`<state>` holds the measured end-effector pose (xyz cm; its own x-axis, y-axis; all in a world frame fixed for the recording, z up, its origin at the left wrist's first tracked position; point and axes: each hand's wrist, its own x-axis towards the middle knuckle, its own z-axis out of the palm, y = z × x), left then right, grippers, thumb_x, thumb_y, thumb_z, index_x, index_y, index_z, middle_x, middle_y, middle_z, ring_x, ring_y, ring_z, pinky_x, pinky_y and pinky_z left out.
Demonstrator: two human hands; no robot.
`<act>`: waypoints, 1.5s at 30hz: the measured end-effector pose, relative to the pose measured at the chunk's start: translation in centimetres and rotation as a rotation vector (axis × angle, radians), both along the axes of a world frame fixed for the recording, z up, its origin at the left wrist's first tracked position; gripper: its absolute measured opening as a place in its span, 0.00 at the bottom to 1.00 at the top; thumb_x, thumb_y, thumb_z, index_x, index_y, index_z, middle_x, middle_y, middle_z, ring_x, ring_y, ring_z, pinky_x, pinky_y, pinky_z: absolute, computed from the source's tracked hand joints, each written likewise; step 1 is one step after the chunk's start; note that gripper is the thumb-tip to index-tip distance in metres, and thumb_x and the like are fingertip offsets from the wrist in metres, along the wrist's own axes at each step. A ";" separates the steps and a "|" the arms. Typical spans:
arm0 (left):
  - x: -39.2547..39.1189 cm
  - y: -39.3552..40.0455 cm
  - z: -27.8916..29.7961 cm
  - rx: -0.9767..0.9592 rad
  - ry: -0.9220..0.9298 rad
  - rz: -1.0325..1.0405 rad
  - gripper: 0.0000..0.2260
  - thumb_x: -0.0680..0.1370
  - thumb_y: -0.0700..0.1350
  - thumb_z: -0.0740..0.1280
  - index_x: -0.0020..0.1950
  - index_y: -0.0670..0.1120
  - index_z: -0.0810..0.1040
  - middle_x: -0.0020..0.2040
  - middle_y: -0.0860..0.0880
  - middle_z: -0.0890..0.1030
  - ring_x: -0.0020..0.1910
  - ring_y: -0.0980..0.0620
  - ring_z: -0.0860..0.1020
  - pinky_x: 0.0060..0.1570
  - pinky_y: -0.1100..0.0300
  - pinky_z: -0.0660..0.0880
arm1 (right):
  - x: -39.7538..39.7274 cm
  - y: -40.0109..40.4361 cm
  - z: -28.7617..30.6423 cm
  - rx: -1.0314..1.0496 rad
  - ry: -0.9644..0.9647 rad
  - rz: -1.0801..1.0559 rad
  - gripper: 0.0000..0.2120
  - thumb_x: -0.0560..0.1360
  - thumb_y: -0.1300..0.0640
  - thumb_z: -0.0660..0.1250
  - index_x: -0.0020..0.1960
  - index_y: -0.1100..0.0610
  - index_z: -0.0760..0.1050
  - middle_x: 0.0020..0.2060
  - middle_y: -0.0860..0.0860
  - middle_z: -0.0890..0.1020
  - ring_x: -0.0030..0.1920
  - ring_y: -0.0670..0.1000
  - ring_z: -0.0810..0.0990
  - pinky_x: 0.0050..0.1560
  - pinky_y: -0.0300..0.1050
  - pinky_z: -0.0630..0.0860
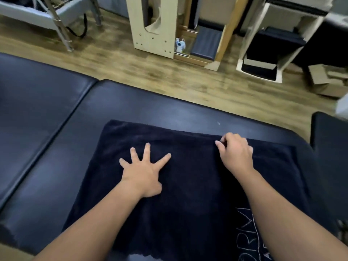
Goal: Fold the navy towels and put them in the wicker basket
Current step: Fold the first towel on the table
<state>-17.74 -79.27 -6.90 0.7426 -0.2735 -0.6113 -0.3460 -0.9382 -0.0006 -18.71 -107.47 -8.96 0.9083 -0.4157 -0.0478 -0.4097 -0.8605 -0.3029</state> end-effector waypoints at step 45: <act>-2.0 -29.4 -0.8 -0.206 0.109 -0.851 0.38 0.80 0.57 0.59 0.80 0.61 0.35 0.81 0.53 0.30 0.79 0.46 0.30 0.75 0.31 0.40 | -16.5 -13.2 -0.8 0.046 0.001 -0.596 0.24 0.78 0.48 0.67 0.72 0.52 0.69 0.63 0.53 0.75 0.63 0.58 0.72 0.60 0.58 0.72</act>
